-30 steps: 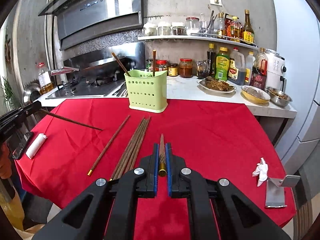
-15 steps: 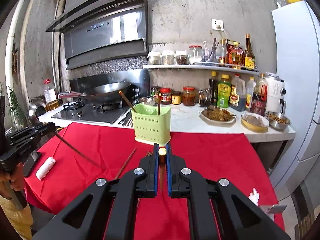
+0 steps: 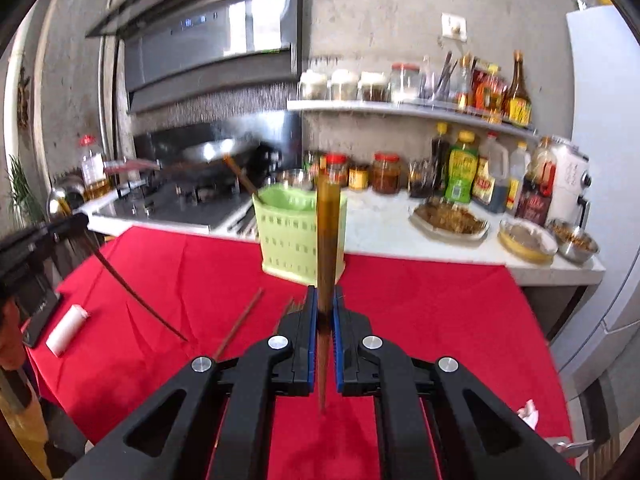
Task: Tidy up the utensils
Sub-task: 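Carry both upright chopsticks above the green holder, then open both grippers to drop the chopsticks into the green holder, then move both open grippers back over the remaining chopsticks, then lower both grippers onto single gold-tipped chopsticks and close them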
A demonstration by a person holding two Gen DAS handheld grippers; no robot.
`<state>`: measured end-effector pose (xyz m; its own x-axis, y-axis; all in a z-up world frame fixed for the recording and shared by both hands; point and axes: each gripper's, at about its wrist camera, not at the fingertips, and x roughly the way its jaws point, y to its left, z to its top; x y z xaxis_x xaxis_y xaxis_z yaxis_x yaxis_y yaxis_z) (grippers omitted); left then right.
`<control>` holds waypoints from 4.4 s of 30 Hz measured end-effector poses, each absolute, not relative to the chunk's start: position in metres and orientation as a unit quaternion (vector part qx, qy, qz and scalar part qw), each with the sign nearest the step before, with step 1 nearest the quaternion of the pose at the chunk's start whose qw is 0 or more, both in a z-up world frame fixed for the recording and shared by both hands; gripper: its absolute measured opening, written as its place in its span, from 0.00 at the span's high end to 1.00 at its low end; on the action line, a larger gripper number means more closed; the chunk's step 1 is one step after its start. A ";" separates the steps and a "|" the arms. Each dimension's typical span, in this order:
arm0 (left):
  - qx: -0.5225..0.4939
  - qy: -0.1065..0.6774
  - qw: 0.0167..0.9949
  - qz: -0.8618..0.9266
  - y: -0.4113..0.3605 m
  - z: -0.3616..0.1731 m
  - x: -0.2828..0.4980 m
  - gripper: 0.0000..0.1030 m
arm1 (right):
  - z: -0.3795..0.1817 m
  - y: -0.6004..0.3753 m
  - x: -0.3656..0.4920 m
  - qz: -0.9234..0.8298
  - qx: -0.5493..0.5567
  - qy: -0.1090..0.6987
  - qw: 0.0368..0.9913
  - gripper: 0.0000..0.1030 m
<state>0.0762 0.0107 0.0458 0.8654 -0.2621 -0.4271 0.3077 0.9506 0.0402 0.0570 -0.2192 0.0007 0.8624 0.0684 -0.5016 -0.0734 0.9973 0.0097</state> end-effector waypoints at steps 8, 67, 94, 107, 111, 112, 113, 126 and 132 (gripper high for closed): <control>0.071 0.277 0.947 -0.146 -0.001 0.005 0.099 0.93 | -0.015 -0.219 0.060 0.029 -0.011 0.271 0.962 0.93; 0.062 0.175 0.966 -0.181 -0.065 0.107 0.224 0.90 | 0.096 -0.244 0.175 0.017 -0.015 0.158 0.987 0.75; 0.058 0.324 0.940 -0.088 0.012 -0.061 0.033 0.67 | -0.081 -0.200 -0.007 0.054 0.017 0.313 0.948 0.68; 0.050 0.369 0.924 -0.090 0.006 -0.092 0.037 0.66 | -0.115 -0.175 0.012 0.078 0.019 0.356 0.931 0.80; 0.054 0.365 0.925 -0.090 0.004 -0.091 0.041 0.66 | -0.118 -0.172 0.025 0.079 0.020 0.364 0.928 0.88; 0.053 0.367 0.925 -0.089 0.004 -0.092 0.043 0.66 | -0.119 -0.171 0.028 0.080 0.020 0.368 0.926 0.88; 0.052 0.367 0.924 -0.090 0.004 -0.092 0.044 0.66 | -0.120 -0.170 0.030 0.081 0.021 0.370 0.925 0.88; 0.047 0.380 0.919 -0.098 0.002 -0.096 0.053 0.66 | -0.130 -0.171 0.041 0.073 0.006 0.385 0.920 0.91; 0.049 0.385 0.914 -0.116 -0.012 -0.097 0.056 0.66 | -0.130 -0.194 0.031 0.048 0.008 0.387 0.921 0.93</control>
